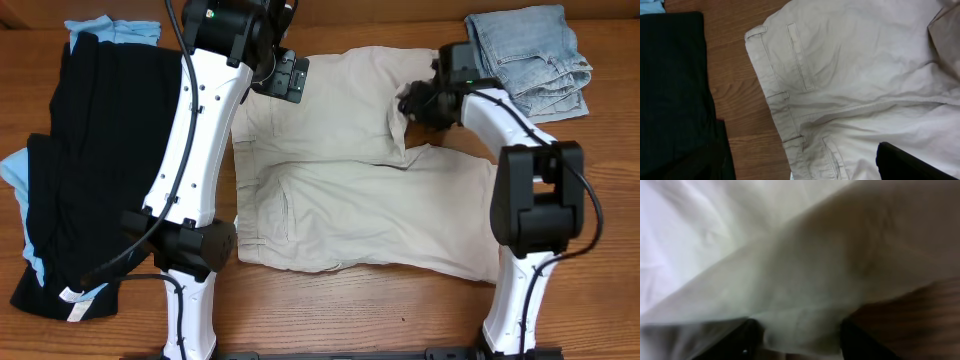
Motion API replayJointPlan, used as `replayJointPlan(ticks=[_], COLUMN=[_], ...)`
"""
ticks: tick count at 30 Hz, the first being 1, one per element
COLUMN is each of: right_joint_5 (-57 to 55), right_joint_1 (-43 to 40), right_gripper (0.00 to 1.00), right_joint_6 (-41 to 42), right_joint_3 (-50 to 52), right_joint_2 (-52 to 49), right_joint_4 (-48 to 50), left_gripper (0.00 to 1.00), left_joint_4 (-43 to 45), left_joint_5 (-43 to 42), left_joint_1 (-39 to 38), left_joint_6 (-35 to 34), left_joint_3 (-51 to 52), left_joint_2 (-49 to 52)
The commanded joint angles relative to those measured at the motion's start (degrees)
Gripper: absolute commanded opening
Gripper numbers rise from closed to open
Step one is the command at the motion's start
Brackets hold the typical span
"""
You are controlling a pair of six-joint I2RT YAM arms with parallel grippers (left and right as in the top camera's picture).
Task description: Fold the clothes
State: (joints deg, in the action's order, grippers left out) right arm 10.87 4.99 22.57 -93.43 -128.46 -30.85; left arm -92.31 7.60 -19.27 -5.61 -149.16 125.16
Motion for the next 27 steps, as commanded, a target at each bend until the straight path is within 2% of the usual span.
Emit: replayJointPlan(ticks=[1,4,9,11,14,20,21,24,27], right_joint_5=[-1.9,-1.8,-1.8,-1.4,-1.2,-1.3,-1.5,-6.2,-11.1], right_joint_1=[0.0,0.0,-1.0,-2.0,-4.2,-10.1,-10.8,-13.2,-14.3], right_gripper=[0.56,0.49,0.28,0.16,0.11,0.13,0.17,0.42,0.43], right_joint_6=[1.5,1.5,1.7,1.7,1.7,-5.2,-6.7,-10.9,-10.9], right_joint_3=[0.3,0.3,-0.2,-1.3,-4.0,-11.7,-12.7,-16.3,-17.5], right_joint_2=[-2.7,-2.7,-2.5,-1.6,0.7,6.1,6.5,7.0,7.0], right_joint_4=[-0.2,0.0,-1.7,-4.7,-11.7,-26.9,-28.5,-36.1,-41.2], left_gripper=[1.00,1.00,1.00,1.00,1.00,1.00,1.00,1.00,1.00], left_joint_4=[0.1,0.5,0.7,0.9,1.9,3.5,3.7,4.1,4.3], left_joint_5=[0.7,0.7,0.7,0.7,0.7,0.7,0.7,0.3,0.3], left_joint_1=[0.2,0.2,0.2,0.2,0.2,0.2,0.2,0.2,0.2], left_joint_6=[1.0,1.0,1.0,1.2,1.4,1.4,1.4,1.4,1.4], left_joint_3=[0.2,0.2,0.2,0.2,0.2,0.3,0.3,0.4,1.1], left_joint_2=[0.2,0.2,0.2,0.2,0.2,0.2,0.2,0.2,0.2])
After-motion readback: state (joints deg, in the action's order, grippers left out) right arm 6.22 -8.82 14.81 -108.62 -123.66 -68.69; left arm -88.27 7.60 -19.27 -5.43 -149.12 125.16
